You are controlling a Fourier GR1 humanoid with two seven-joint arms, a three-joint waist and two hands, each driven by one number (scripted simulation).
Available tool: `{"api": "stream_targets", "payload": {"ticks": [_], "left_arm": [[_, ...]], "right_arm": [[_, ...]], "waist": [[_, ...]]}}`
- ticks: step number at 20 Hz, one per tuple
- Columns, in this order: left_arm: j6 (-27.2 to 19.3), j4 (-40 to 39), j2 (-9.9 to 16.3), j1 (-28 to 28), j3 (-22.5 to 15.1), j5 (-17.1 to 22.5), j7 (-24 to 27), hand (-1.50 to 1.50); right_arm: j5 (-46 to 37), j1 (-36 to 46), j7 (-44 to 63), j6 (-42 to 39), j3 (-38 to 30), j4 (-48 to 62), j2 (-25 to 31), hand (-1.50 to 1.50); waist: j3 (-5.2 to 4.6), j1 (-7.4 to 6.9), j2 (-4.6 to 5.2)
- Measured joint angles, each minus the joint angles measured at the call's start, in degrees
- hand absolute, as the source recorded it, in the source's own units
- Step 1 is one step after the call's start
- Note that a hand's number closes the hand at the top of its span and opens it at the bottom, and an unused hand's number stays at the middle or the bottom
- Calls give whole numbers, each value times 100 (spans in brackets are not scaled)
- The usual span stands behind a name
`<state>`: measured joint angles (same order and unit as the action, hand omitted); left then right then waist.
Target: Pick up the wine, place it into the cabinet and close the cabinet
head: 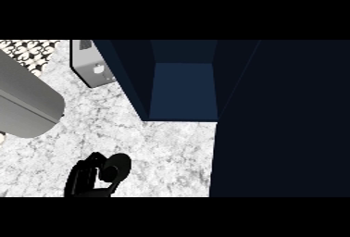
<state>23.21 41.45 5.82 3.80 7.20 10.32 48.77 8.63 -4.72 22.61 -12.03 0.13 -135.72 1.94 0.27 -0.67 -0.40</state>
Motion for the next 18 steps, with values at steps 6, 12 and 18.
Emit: {"api": "stream_targets", "payload": {"ticks": [6, 12, 18], "left_arm": [[28, 2054, -270, -866, -374, 440, -1039, 150], [-416, 3996, -481, -1458, -887, 881, -2190, 150], [-1192, 5239, -557, -1469, -1332, 1025, -3025, 150]], "right_arm": [[86, 44, -61, -43, -96, 127, 34, -150], [101, -137, -156, -133, -76, 78, 26, -150], [31, -7, -256, -143, -19, 315, -6, -150]], "waist": [[-12, -7, 12], [-20, 29, 22], [-23, 49, 32]]}}
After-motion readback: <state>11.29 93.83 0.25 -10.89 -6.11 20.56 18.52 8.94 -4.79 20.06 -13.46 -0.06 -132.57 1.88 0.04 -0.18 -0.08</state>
